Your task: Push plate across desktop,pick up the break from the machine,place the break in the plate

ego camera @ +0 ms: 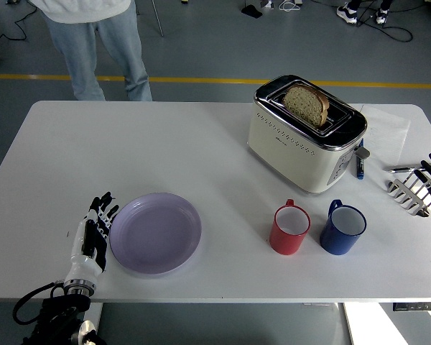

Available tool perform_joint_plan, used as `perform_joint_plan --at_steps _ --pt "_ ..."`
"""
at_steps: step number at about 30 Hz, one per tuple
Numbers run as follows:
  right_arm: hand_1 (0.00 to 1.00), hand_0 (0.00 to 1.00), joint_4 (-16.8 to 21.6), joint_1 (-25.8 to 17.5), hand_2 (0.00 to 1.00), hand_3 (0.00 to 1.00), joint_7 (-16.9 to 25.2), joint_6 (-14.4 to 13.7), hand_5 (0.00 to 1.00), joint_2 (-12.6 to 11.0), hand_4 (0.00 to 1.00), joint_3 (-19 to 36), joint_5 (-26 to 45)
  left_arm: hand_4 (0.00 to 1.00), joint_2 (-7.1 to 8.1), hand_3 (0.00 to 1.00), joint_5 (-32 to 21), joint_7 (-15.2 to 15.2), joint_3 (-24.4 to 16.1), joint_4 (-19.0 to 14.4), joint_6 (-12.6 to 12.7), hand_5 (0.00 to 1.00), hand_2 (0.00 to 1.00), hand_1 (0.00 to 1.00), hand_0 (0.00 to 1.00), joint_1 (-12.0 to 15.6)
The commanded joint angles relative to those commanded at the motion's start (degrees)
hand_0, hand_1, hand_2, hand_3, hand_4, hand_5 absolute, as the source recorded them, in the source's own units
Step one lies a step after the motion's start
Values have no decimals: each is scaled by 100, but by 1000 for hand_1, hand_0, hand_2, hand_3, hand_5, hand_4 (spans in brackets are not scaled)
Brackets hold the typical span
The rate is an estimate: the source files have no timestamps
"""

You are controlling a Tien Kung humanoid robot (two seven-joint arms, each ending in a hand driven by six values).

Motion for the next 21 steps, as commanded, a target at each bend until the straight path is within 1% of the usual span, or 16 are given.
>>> perform_joint_plan --at_steps 6,12,18,21 --pt "684 740 -2 4 675 634 1 1 585 2 508 -7 0 624 46 890 -104 -21 152 -24 4 998 972 902 855 -74" --pt "684 739 -2 0 675 635 1 1 585 -4 508 -8 2 627 43 889 -222 -30 293 -9 -12 998 970 901 856 -188" --pt "683 738 0 3 675 635 1 4 584 2 507 -15 -1 628 19 890 -322 68 512 80 -119 998 969 899 855 -375" --pt "683 738 2 -2 675 635 2 3 584 -2 507 -10 -1 628 21 890 -382 110 565 99 -169 998 969 899 855 -400"
